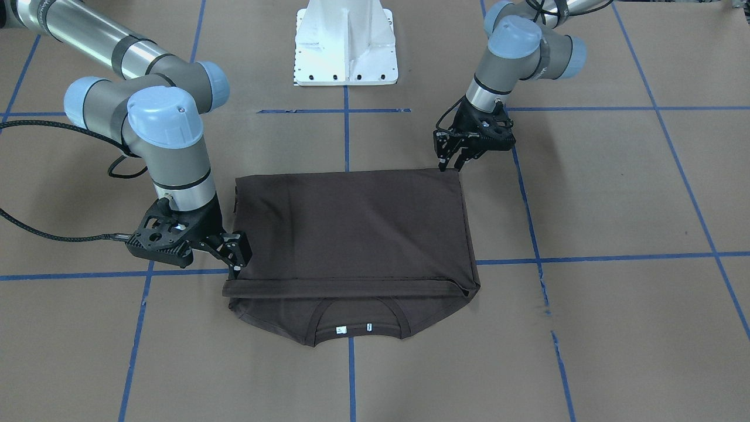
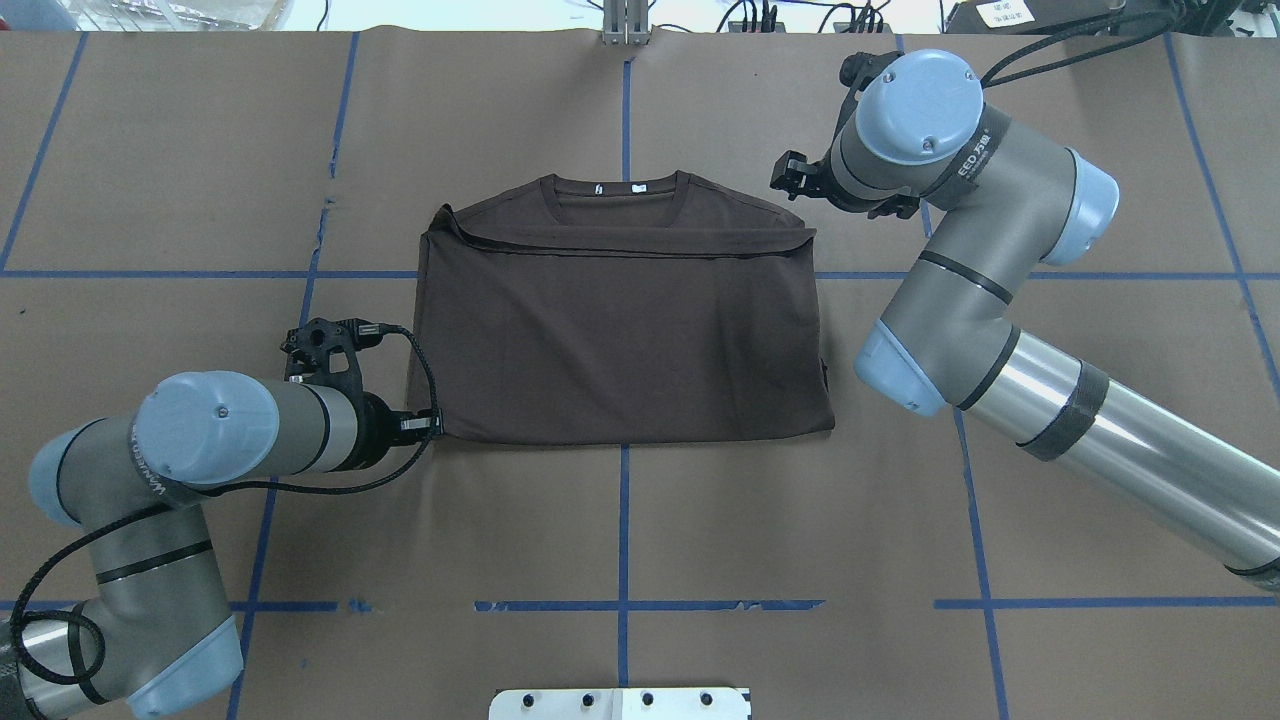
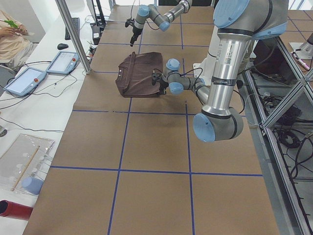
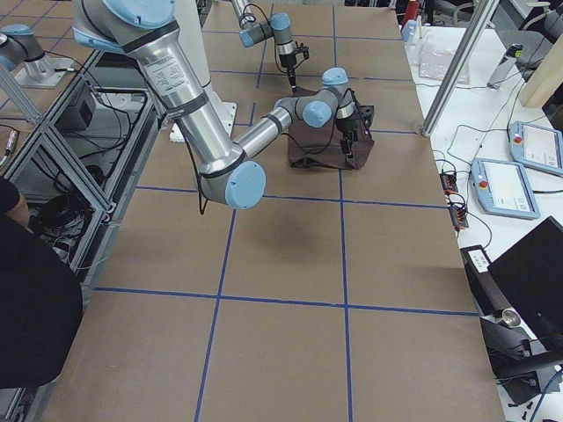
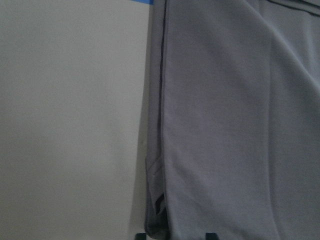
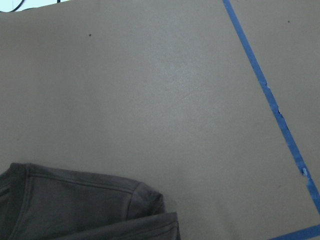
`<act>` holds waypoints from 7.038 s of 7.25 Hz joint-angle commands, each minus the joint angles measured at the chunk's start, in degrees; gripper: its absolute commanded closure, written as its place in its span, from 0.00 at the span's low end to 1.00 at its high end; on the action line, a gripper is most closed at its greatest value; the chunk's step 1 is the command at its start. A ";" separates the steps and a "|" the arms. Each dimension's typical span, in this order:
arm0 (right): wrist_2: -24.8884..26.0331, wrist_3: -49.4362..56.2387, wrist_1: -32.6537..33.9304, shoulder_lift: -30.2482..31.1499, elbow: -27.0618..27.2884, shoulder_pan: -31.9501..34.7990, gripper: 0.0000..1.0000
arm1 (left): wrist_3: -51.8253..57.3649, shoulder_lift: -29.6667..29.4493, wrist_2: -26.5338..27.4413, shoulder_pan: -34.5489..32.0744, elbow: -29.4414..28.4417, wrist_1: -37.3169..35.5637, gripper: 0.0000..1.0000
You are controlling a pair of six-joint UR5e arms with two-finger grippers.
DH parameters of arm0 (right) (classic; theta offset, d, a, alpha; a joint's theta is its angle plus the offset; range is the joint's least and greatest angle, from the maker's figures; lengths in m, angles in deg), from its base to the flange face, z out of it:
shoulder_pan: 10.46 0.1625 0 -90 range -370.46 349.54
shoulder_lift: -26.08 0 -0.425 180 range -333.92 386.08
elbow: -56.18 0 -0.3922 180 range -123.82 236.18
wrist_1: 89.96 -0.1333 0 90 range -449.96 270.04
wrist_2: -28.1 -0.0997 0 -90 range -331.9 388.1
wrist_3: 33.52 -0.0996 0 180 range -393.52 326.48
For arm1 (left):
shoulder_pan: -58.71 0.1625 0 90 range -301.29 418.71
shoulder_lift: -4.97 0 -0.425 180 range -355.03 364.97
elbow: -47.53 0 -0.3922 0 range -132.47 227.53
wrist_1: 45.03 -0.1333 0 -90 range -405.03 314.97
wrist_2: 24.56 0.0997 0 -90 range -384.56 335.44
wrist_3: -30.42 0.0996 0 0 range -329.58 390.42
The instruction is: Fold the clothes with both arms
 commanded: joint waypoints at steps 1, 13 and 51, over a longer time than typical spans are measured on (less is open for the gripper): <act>0.03 -0.08 0.00 0.05 0.03 0.00 0.00 | -0.11 0.13 0.12 0.27 -0.08 -0.17 1.00; 0.29 -3.23 0.09 -0.48 2.50 -1.39 0.00 | 37.65 -27.48 3.90 -29.69 -50.27 10.38 0.29; 20.87 -11.71 -2.46 20.61 23.76 -30.06 0.00 | 40.67 -17.71 -7.09 -29.70 -33.39 13.19 0.00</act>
